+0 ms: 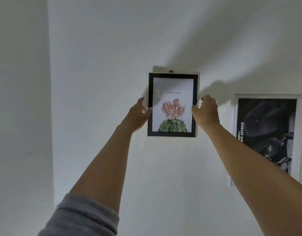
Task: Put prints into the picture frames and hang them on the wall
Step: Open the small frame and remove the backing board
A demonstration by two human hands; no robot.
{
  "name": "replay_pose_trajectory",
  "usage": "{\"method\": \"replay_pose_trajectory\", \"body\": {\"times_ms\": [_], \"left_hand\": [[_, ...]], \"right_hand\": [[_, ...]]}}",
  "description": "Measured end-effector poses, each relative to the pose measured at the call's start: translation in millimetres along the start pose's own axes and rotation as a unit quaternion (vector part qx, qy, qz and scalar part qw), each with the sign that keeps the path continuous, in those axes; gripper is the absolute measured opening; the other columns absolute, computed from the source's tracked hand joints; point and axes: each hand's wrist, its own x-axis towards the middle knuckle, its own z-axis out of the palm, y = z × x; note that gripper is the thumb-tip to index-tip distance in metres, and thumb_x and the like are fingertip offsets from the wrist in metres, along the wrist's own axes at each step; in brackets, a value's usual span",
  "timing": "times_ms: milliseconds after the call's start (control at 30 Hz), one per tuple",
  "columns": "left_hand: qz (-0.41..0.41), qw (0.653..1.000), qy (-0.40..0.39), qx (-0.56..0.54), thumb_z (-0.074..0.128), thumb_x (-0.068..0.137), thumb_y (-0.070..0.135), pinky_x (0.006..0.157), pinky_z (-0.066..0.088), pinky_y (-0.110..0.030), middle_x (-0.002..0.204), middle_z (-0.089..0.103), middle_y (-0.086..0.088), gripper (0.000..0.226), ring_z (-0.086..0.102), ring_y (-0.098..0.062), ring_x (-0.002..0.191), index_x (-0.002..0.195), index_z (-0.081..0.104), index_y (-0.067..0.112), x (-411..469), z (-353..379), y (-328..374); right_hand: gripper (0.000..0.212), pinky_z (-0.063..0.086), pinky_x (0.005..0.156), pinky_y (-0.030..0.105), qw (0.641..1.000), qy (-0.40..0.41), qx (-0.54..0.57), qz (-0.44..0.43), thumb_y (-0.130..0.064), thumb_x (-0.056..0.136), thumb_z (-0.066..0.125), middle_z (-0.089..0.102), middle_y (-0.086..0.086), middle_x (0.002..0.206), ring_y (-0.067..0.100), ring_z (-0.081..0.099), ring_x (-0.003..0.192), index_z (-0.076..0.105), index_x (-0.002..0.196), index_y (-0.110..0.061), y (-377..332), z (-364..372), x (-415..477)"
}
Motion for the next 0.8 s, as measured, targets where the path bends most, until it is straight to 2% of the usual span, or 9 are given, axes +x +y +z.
{"method": "replay_pose_trajectory", "body": {"times_ms": [67, 233, 333, 433, 500, 567, 600, 700, 800], "left_hand": [[0.022, 0.999, 0.018, -0.029, 0.042, 0.097, 0.031, 0.091, 0.039, -0.030, 0.121, 0.056, -0.012, 0.057, 0.053, -0.025, 0.111, 0.147, 0.017, 0.018, 1.4, 6.7, -3.1], [0.065, 0.992, 0.054, -0.093, 0.036, 0.098, 0.018, 0.102, 0.039, -0.043, 0.139, 0.042, -0.007, 0.056, 0.049, -0.026, 0.115, 0.148, 0.011, 0.025, -1.8, 32.3, -16.5], [0.079, 0.989, 0.059, -0.109, 0.031, 0.098, 0.010, 0.100, 0.037, -0.030, 0.145, 0.038, -0.006, 0.057, 0.047, -0.025, 0.119, 0.149, 0.007, 0.023, -0.8, 36.0, -17.1], [0.087, 0.988, 0.065, -0.110, 0.031, 0.098, 0.007, 0.087, 0.041, -0.018, 0.141, 0.041, -0.003, 0.058, 0.052, -0.020, 0.108, 0.149, 0.007, 0.022, -1.9, 33.8, -13.4], [0.084, 0.988, 0.073, -0.110, 0.032, 0.098, 0.007, 0.084, 0.043, -0.020, 0.139, 0.043, -0.004, 0.058, 0.053, -0.020, 0.103, 0.149, 0.008, 0.022, -3.6, 28.6, -9.0], [0.079, 0.987, 0.080, -0.112, 0.032, 0.097, 0.007, 0.092, 0.043, -0.027, 0.141, 0.042, -0.008, 0.059, 0.052, -0.025, 0.112, 0.149, 0.009, 0.022, -5.1, 21.6, -2.0], [0.075, 0.987, 0.085, -0.116, 0.032, 0.097, 0.006, 0.091, 0.043, -0.024, 0.140, 0.043, -0.010, 0.059, 0.052, -0.025, 0.111, 0.149, 0.009, 0.022, -6.8, 17.0, 3.7], [0.060, 0.986, 0.092, -0.129, 0.032, 0.096, 0.004, 0.067, 0.043, -0.010, 0.128, 0.050, -0.008, 0.058, 0.053, -0.009, 0.080, 0.148, 0.011, 0.022, -15.8, 5.1, 26.5], [0.050, 0.982, 0.103, -0.153, 0.031, 0.097, 0.005, 0.055, 0.040, -0.010, 0.112, 0.052, -0.001, 0.059, 0.046, -0.007, 0.064, 0.148, 0.012, 0.025, -33.4, -1.4, 55.9]], "right_hand": [[0.035, 0.040, 0.081, 0.035, 1.000, 0.025, 0.005, 0.008, -0.009, 0.086, 0.050, 0.044, 0.019, 0.122, 0.034, 0.046, 0.109, 0.043, 0.119, 0.001, 0.4, 8.4, 1.0], [0.035, 0.037, 0.077, 0.023, 0.994, 0.067, 0.080, 0.032, -0.002, 0.085, 0.054, 0.045, 0.019, 0.120, 0.030, 0.050, 0.101, 0.045, 0.119, -0.001, 6.4, 26.1, -1.3], [0.036, 0.035, 0.074, 0.015, 0.989, 0.089, 0.114, 0.032, 0.003, 0.084, 0.053, 0.046, 0.019, 0.118, 0.026, 0.050, 0.092, 0.047, 0.119, -0.004, 7.6, 32.2, -3.9], [0.037, 0.034, 0.076, 0.012, 0.987, 0.099, 0.125, 0.028, 0.005, 0.084, 0.051, 0.045, 0.020, 0.119, 0.029, 0.052, 0.099, 0.048, 0.120, -0.004, 6.2, 34.2, -4.8], [0.038, 0.032, 0.073, 0.007, 0.985, 0.101, 0.137, 0.029, 0.005, 0.085, 0.052, 0.043, 0.020, 0.121, 0.028, 0.052, 0.098, 0.048, 0.121, -0.004, 0.5, 29.6, -5.5], [0.039, 0.031, 0.072, 0.005, 0.983, 0.103, 0.149, 0.021, 0.005, 0.085, 0.052, 0.042, 0.020, 0.121, 0.024, 0.050, 0.093, 0.047, 0.123, -0.005, -8.0, 19.9, -6.6], [0.039, 0.031, 0.072, 0.005, 0.983, 0.104, 0.152, 0.014, 0.005, 0.086, 0.052, 0.042, 0.019, 0.120, 0.021, 0.048, 0.090, 0.047, 0.123, -0.005, -12.5, 13.1, -7.5], [0.039, 0.034, 0.069, 0.004, 0.982, 0.094, 0.162, -0.012, 0.004, 0.086, 0.051, 0.041, 0.014, 0.114, 0.016, 0.045, 0.087, 0.048, 0.123, -0.008, -22.8, -11.1, -7.0], [0.039, 0.036, 0.072, 0.009, 0.981, 0.080, 0.176, -0.027, 0.001, 0.087, 0.050, 0.038, 0.006, 0.107, 0.016, 0.046, 0.088, 0.047, 0.124, -0.011, -27.5, -42.2, -11.1]]}}
